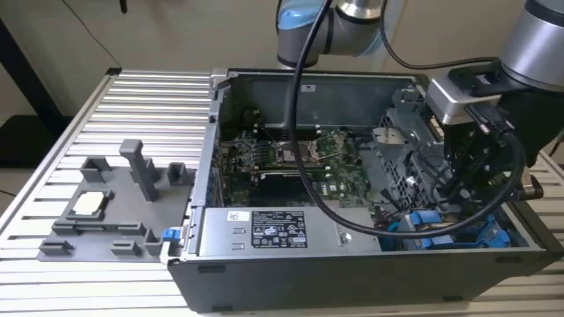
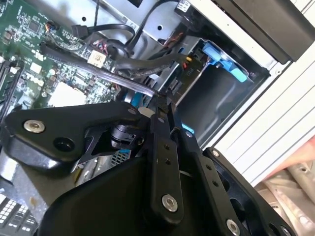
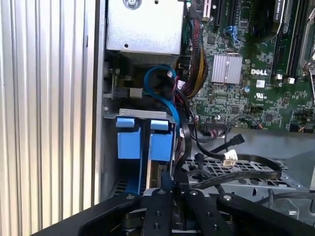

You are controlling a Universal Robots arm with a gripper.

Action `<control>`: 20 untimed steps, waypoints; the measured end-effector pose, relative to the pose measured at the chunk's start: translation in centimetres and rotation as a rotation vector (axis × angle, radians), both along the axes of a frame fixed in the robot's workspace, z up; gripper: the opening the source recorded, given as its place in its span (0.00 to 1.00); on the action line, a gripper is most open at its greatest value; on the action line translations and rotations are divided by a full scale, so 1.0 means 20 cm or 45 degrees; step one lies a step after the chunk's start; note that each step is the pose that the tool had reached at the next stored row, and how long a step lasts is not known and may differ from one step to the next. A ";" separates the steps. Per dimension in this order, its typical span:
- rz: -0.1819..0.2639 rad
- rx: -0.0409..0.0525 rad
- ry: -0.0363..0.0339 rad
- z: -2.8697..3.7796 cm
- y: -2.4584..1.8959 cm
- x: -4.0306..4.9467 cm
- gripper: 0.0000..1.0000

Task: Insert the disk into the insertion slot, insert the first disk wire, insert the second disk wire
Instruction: 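Insert the second disk wire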

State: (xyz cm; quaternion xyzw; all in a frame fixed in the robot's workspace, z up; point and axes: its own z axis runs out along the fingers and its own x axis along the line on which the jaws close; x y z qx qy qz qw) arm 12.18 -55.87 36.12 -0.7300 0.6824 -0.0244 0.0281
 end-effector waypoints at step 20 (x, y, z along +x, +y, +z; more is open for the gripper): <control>-0.062 0.062 0.0514 -0.023 -0.081 0.045 0.16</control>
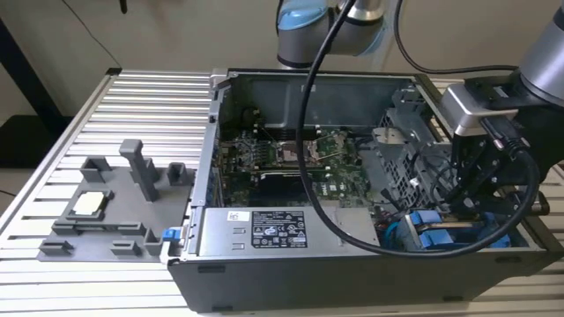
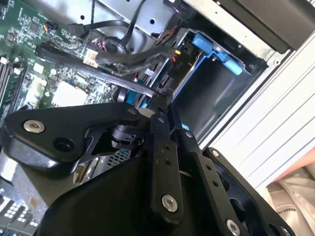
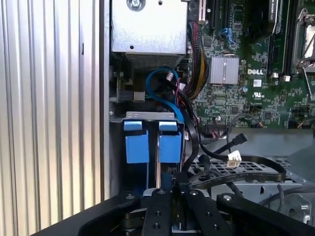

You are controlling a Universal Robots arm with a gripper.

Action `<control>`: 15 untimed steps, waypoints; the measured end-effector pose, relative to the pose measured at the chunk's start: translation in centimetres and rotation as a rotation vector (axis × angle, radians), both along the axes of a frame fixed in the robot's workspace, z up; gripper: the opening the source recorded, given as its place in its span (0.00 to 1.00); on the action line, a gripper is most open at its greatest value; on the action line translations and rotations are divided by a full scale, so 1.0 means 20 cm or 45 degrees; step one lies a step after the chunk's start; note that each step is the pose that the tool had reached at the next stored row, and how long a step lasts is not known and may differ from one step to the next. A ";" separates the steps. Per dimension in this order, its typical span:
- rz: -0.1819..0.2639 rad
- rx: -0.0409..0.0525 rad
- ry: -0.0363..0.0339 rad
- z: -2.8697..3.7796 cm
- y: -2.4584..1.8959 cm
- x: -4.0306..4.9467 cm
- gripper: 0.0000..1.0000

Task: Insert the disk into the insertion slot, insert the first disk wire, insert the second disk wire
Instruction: 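Insert the second disk wire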

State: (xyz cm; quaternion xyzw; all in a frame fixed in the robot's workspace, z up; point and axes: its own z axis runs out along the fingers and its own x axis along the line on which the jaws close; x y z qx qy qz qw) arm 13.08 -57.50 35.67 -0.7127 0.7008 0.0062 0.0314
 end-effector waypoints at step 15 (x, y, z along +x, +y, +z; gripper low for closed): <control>-0.029 0.032 0.0750 -0.024 0.000 0.047 0.16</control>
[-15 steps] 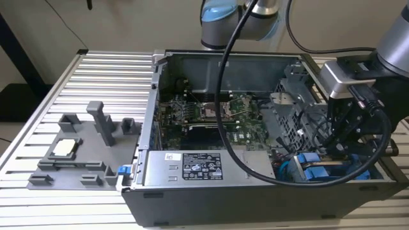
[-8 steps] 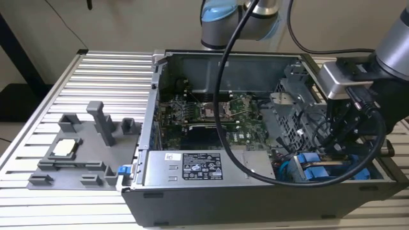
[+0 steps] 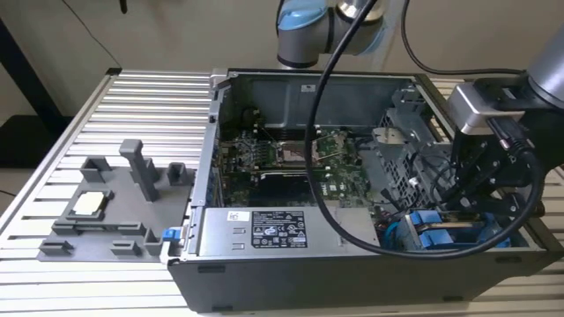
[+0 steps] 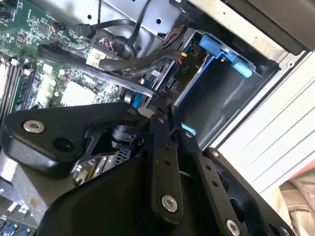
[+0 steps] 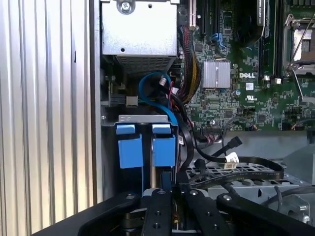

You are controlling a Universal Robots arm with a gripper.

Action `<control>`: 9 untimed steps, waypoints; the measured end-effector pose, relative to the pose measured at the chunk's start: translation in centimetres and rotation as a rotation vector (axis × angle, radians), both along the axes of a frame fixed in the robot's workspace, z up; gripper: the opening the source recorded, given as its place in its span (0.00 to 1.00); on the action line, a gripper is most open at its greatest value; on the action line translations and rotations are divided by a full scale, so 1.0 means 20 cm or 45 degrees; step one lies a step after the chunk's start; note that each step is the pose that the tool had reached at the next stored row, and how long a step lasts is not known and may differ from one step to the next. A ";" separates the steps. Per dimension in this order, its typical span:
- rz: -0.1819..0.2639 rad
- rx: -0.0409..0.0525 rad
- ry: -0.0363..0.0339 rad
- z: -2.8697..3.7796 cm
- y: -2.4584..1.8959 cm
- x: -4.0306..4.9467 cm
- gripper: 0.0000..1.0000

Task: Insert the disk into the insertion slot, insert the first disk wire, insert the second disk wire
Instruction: 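Insert the second disk wire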

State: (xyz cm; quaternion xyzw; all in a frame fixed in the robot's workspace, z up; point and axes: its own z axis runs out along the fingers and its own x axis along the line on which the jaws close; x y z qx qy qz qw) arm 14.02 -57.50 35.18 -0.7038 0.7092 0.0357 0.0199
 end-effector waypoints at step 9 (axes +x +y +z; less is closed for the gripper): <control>0.000 0.009 0.0398 -0.002 0.000 0.061 0.16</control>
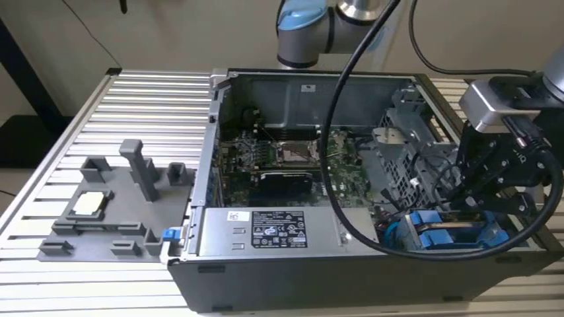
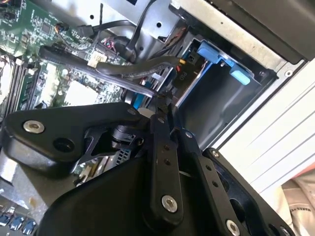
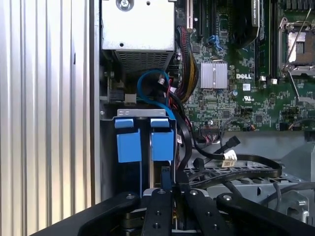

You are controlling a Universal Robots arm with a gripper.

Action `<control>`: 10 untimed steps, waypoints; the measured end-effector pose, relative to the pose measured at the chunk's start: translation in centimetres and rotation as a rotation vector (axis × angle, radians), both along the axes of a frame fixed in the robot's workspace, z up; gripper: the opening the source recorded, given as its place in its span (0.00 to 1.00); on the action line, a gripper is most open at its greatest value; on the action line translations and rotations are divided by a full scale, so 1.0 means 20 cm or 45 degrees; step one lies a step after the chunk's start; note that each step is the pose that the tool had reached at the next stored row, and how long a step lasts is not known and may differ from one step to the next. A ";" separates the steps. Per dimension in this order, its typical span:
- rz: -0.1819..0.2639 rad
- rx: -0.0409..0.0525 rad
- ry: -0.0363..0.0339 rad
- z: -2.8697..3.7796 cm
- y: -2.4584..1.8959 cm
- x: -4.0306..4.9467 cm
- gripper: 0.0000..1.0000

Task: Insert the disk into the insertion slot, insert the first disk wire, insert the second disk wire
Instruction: 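Insert the second disk wire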

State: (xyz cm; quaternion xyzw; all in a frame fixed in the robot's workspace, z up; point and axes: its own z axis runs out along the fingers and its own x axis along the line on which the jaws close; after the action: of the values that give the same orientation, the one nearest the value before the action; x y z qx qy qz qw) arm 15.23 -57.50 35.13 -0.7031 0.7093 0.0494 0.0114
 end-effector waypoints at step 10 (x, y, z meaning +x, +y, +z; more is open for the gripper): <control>-0.003 0.000 0.0001 -0.020 0.000 0.001 0.16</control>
State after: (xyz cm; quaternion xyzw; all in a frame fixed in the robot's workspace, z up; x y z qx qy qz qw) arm 15.24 -57.50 34.73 -0.7023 0.7101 0.0494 0.0115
